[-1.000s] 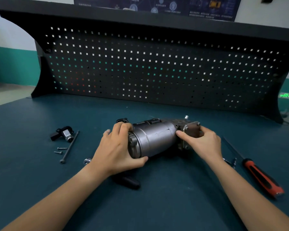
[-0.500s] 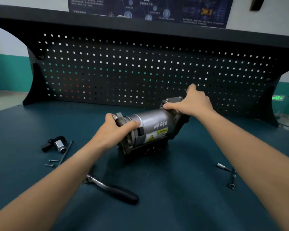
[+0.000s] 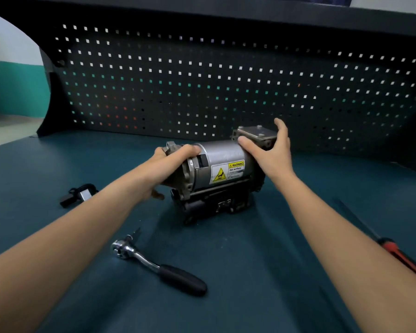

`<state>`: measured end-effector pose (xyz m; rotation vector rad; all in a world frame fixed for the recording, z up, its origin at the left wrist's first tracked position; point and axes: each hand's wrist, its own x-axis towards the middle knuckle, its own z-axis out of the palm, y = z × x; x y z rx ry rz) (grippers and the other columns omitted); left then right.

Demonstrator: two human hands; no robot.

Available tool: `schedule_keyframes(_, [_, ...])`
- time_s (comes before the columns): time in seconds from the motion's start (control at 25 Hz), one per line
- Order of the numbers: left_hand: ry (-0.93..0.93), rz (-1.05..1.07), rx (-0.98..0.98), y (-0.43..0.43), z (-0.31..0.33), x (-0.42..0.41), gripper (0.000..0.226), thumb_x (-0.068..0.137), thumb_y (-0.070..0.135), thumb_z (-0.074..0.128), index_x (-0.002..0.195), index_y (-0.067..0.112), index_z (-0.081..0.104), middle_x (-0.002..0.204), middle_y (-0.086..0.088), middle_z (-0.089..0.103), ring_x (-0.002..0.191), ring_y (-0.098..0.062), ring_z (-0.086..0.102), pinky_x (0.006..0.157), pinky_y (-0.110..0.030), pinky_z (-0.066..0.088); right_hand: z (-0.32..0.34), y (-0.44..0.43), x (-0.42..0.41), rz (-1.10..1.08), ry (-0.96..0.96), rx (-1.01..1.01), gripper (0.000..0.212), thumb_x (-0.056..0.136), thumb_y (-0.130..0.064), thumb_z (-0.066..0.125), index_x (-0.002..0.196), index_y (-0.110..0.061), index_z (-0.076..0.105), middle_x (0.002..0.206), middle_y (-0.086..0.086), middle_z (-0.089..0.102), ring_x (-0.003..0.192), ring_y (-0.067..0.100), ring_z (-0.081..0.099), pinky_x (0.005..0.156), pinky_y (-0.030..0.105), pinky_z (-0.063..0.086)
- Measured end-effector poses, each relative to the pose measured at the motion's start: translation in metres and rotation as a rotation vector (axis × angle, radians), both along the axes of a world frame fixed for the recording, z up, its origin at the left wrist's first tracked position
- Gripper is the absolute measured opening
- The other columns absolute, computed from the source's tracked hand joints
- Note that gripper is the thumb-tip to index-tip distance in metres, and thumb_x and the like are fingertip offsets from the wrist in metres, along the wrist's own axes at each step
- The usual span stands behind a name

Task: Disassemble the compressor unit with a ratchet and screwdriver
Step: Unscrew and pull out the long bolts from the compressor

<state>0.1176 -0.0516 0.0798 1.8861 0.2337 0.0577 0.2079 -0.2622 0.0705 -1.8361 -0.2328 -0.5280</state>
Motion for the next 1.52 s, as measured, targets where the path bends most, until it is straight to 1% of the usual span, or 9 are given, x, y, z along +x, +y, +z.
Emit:
schedule_keyframes(0.2, [-0.368, 0.11, 0.114, 0.004, -0.006, 0.009, 0.063, 0.078, 0.051, 0.065, 0.129, 0.023, 0.041, 0.113, 0.016, 0.047, 0.1, -0.001, 0.047, 0.084, -0.022, 0.033, -0.006, 0.019, 0.013, -0.075, -0.011, 0.294, 0.087, 0.067, -0.041, 0.078, 0.139, -0.021, 0.033, 0.134, -0.004, 0.042, 0.121, 0.013, 0.044, 0.098, 0.023, 0.036])
schedule_keyframes(0.36, [-0.577, -0.027, 0.451, 0.01, -0.002, 0.007, 0.014, 0.093, 0.037, 0.052, 0.103, 0.031, 0.059, 0.091, 0.022, 0.057, 0.084, 0.006, 0.054, 0.076, -0.017, 0.036, -0.005, 0.029, 0.023, -0.113, -0.009, 0.343, 0.078, 0.064, -0.036, 0.08, 0.13, -0.019, 0.041, 0.122, -0.005, 0.047, 0.113, 0.015, 0.05, 0.099, 0.032, 0.043])
schedule_keyframes(0.56, [-0.301, -0.466, 0.612, 0.046, 0.028, 0.004, 0.074, 0.067, 0.05, 0.073, 0.134, 0.033, 0.045, 0.12, 0.026, 0.052, 0.108, 0.015, 0.049, 0.088, 0.001, 0.034, -0.006, 0.034, 0.033, -0.087, -0.03, 0.395, 0.07, 0.064, -0.031, 0.08, 0.125, -0.02, 0.047, 0.115, -0.006, 0.051, 0.107, 0.014, 0.054, 0.095, 0.032, 0.046])
schedule_keyframes(0.68, [-0.395, -0.435, 0.783, 0.048, 0.03, 0.005, 0.086, 0.056, 0.052, 0.078, 0.133, 0.027, 0.049, 0.115, 0.028, 0.05, 0.111, 0.006, 0.049, 0.088, 0.004, 0.03, -0.006, 0.033, 0.042, -0.027, 0.011, 0.386, 0.068, 0.063, -0.033, 0.08, 0.122, -0.022, 0.048, 0.119, -0.001, 0.054, 0.107, 0.017, 0.057, 0.094, 0.037, 0.049])
schedule_keyframes(0.92, [-0.54, -0.354, 0.637, 0.038, 0.022, 0.005, 0.078, 0.047, 0.06, 0.063, 0.118, 0.029, 0.06, 0.099, 0.032, 0.054, 0.092, 0.018, 0.054, 0.08, 0.0, 0.04, 0.002, 0.041, 0.059, 0.097, 0.106, 0.258, 0.035, 0.061, -0.034, 0.08, 0.085, -0.027, 0.055, 0.088, -0.004, 0.063, 0.078, 0.016, 0.063, 0.067, 0.028, 0.052])
schedule_keyframes(1.04, [-0.556, -0.295, 0.487, 0.039, 0.018, 0.008, 0.058, 0.046, 0.053, 0.068, 0.102, 0.037, 0.06, 0.093, 0.028, 0.06, 0.084, 0.022, 0.056, 0.073, 0.0, 0.043, 0.005, 0.055, 0.067, 0.118, 0.165, 0.242, 0.031, 0.054, -0.032, 0.082, 0.069, -0.022, 0.057, 0.08, 0.001, 0.066, 0.075, 0.021, 0.067, 0.067, 0.034, 0.055])
schedule_keyframes(1.32, [-0.544, -0.187, 0.193, 0.038, -0.001, 0.006, 0.042, 0.043, 0.048, 0.073, 0.083, 0.037, 0.066, 0.079, 0.024, 0.071, 0.076, 0.008, 0.066, 0.062, -0.007, 0.049, 0.006, 0.071, 0.084, 0.219, 0.312, 0.075, 0.062, 0.052, -0.036, 0.082, 0.107, -0.013, 0.064, 0.103, 0.005, 0.067, 0.08, 0.017, 0.066, 0.061, 0.025, 0.049])
schedule_keyframes(1.44, [-0.546, -0.09, 0.138, 0.038, -0.012, 0.003, 0.036, 0.047, 0.043, 0.072, 0.081, 0.035, 0.067, 0.075, 0.026, 0.07, 0.071, 0.01, 0.064, 0.055, -0.005, 0.044, 0.008, 0.082, 0.089, 0.27, 0.332, -0.042, 0.032, 0.051, -0.035, 0.082, 0.074, -0.018, 0.068, 0.072, -0.004, 0.07, 0.067, 0.012, 0.065, 0.056, 0.022, 0.047])
schedule_keyframes(1.52, [-0.538, -0.034, 0.087, 0.04, -0.024, 0.002, 0.028, 0.052, 0.037, 0.074, 0.078, 0.034, 0.067, 0.072, 0.025, 0.07, 0.068, 0.01, 0.064, 0.055, -0.005, 0.045, 0.006, 0.089, 0.091, 0.299, 0.359, -0.158, 0.032, 0.047, -0.04, 0.08, 0.068, -0.019, 0.068, 0.063, -0.007, 0.069, 0.063, 0.01, 0.065, 0.055, 0.022, 0.048])
